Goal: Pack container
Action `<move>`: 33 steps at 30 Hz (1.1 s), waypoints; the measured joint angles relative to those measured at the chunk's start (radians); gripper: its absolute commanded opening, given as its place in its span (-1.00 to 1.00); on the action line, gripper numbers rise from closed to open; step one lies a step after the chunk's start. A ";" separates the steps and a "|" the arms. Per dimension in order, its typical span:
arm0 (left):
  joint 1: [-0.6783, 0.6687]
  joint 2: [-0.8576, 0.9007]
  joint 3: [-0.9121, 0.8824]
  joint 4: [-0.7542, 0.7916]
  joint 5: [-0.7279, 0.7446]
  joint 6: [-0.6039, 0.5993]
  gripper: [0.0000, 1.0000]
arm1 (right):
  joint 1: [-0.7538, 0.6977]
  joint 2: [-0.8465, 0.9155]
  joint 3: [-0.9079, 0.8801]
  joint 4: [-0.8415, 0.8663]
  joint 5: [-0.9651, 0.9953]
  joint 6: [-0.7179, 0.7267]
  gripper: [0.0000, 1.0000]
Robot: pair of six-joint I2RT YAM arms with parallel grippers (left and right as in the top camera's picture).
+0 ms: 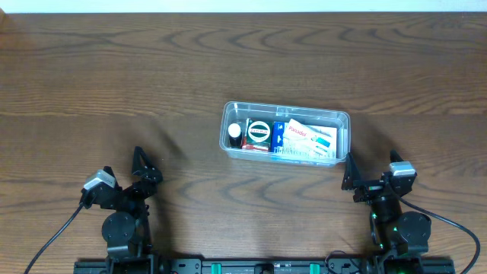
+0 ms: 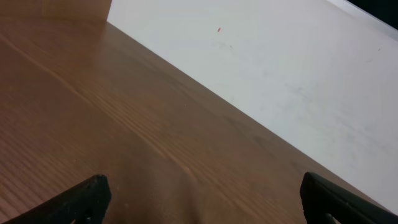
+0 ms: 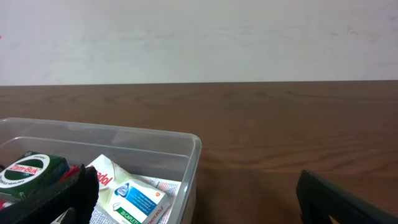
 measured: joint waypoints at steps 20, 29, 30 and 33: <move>0.000 0.000 0.000 -0.001 0.020 0.257 0.96 | 0.000 0.000 0.000 0.000 0.000 0.005 0.99; 0.000 0.000 0.000 -0.002 0.029 0.311 0.96 | 0.000 0.000 0.000 0.000 0.000 0.005 0.99; 0.000 0.001 0.000 -0.002 0.031 0.312 0.96 | 0.000 0.000 0.000 0.000 0.000 0.005 0.99; 0.000 0.008 0.000 -0.002 0.032 0.314 0.96 | 0.000 0.000 0.000 0.000 0.000 0.005 0.99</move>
